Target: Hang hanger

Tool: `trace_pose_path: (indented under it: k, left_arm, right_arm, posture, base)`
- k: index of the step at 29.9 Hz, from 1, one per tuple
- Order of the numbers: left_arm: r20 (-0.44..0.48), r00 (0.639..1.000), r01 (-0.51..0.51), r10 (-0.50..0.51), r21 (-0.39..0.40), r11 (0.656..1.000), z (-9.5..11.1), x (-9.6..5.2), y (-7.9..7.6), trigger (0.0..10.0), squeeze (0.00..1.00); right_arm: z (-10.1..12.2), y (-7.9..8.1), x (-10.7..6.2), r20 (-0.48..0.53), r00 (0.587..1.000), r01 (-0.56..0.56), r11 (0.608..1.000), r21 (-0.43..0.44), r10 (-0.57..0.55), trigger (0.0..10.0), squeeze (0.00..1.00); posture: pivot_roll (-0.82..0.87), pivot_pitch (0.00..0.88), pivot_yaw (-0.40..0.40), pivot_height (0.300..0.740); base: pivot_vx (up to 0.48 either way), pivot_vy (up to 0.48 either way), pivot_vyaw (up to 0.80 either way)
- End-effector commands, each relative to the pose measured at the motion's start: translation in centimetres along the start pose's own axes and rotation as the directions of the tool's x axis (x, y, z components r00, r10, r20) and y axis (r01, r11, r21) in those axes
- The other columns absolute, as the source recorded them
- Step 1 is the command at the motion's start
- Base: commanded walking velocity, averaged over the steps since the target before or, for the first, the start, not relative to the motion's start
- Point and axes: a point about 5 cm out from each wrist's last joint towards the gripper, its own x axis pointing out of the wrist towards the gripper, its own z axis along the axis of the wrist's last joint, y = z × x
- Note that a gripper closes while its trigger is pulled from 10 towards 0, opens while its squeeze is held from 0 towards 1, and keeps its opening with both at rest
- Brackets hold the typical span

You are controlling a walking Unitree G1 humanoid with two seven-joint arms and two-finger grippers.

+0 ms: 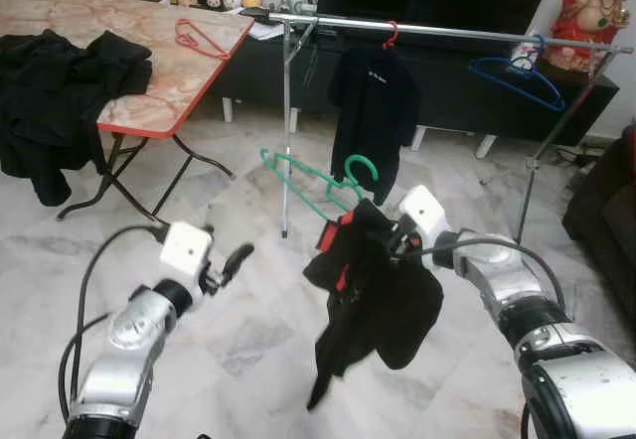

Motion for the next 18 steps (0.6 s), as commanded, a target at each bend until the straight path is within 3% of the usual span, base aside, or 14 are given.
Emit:
trace_pose_path:
  k: [1, 8, 18]
  left_arm:
    - [-0.031, 0.999, -0.024, 0.026, 0.059, 0.998, -1.2, 0.2, -0.7, 10.0, 0.0]
    - [-0.069, 0.996, -0.038, 0.051, 0.177, 0.983, -2.6, 1.1, -1.4, 10.0, 0.0]
    - [-0.063, 0.995, -0.05, 0.076, 0.344, 0.938, -3.4, 2.9, -2.6, 10.0, 0.0]
  right_arm:
    - [2.8, -0.5, 0.3, 0.073, 0.997, -0.013, 0.999, -0.049, 0.017, 0.0, 0.0]
    - [5.0, 0.2, 0.9, 0.101, 0.99, -0.087, 0.993, -0.079, 0.095, 0.0, 0.0]
    - [7.4, 3.6, 1.4, 0.129, 0.944, -0.286, 0.949, -0.132, 0.302, 0.0, 0.0]
  posture:
    - [0.04, 0.0, -0.121, 0.74]
    - [0.04, 0.0, -0.116, 0.74]
    - [0.02, 0.0, -0.115, 0.74]
  base:
    - [0.0, 0.0, 0.0]
    - [0.0, 0.0, 0.0]
    - [0.0, 0.0, 0.0]
